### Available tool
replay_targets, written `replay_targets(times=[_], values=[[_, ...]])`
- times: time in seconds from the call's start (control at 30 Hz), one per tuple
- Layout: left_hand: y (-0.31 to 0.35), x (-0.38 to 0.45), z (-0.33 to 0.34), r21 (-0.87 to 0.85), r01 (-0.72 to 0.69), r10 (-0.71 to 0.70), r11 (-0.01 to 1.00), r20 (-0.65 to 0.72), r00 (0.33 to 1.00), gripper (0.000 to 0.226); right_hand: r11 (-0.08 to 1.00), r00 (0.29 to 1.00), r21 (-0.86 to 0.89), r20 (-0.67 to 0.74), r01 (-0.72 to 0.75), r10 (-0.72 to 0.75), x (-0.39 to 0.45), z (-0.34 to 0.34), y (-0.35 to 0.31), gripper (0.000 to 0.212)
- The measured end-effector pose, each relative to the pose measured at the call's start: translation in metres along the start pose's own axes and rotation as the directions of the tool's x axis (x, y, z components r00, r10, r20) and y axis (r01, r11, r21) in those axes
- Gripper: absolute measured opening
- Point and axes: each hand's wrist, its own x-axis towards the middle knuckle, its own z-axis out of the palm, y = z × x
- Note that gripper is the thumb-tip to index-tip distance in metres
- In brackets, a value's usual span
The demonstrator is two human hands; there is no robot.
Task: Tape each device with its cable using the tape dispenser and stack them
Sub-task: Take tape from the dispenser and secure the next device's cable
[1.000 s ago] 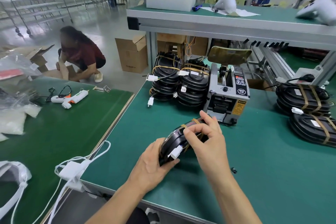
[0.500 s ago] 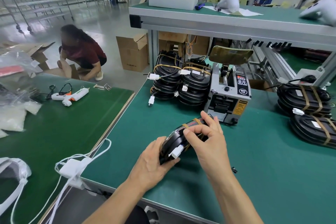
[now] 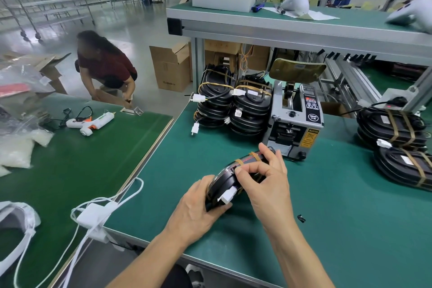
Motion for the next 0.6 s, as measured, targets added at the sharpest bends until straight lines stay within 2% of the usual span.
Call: replay_targets(times=[0.6], values=[[0.0040,-0.0007,-0.0002,0.015,0.016,-0.016,1.000,0.003,1.000,0.054,0.995,0.998,-0.099,-0.055,0.016,-0.022,-0.0053,0.0073,-0.0073,0.022]])
